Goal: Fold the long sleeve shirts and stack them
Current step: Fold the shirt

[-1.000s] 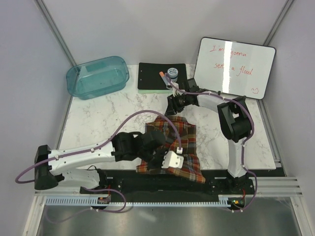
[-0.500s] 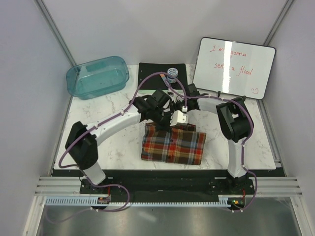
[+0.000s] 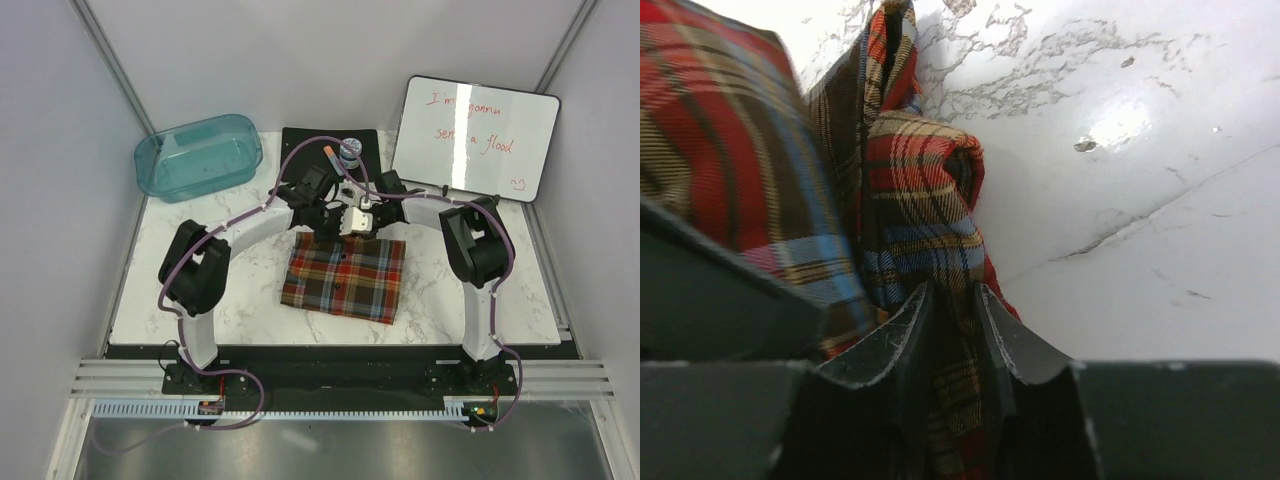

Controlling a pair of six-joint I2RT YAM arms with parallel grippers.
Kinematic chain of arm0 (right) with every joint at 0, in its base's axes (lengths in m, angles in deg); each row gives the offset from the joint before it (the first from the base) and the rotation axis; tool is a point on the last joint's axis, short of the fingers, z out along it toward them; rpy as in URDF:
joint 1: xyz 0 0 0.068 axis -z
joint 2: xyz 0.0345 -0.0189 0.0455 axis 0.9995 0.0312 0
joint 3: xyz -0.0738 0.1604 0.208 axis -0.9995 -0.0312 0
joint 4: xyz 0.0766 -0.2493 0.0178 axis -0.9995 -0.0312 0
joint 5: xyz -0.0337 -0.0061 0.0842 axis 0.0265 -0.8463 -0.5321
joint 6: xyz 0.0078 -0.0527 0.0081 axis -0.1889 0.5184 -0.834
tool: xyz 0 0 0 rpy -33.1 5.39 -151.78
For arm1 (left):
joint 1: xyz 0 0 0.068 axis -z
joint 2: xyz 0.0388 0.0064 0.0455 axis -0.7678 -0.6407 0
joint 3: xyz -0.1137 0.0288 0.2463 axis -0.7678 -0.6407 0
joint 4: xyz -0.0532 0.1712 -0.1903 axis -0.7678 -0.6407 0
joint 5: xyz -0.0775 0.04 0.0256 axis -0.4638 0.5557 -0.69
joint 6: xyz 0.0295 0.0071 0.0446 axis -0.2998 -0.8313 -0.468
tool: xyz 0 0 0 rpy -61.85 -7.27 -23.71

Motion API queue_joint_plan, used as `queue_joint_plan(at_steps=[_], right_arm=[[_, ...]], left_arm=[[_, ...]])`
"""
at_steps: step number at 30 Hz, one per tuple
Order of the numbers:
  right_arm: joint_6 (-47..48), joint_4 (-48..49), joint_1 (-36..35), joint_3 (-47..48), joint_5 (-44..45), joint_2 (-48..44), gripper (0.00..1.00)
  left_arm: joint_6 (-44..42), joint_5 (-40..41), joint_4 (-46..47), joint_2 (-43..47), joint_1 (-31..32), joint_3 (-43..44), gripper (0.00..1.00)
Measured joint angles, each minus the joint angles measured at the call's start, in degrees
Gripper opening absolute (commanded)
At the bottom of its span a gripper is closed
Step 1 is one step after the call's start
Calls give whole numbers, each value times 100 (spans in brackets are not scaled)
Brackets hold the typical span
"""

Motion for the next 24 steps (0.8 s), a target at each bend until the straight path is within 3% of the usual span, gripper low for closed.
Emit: queue_joint_plan(at_steps=[8,11,15,16,24], right_arm=[[168,-232,20,179,-17,63,28],[212,-299,0,101,-136,39,31],[114,-487,-70,-190,-339,-175,43],[66,-531,-79,-195,-396,-225,43],[-243,-588,181,184,-592,-479,31]], left_arm=[[-122,48,815,63,-7,-756,2],[-118,48,951,258,50,-1198,3],[-68,28,938,796,275,-1849,7],[-57,22,918,957,354,-2000,14],[26,-22,737,1419,584,-2354,27]])
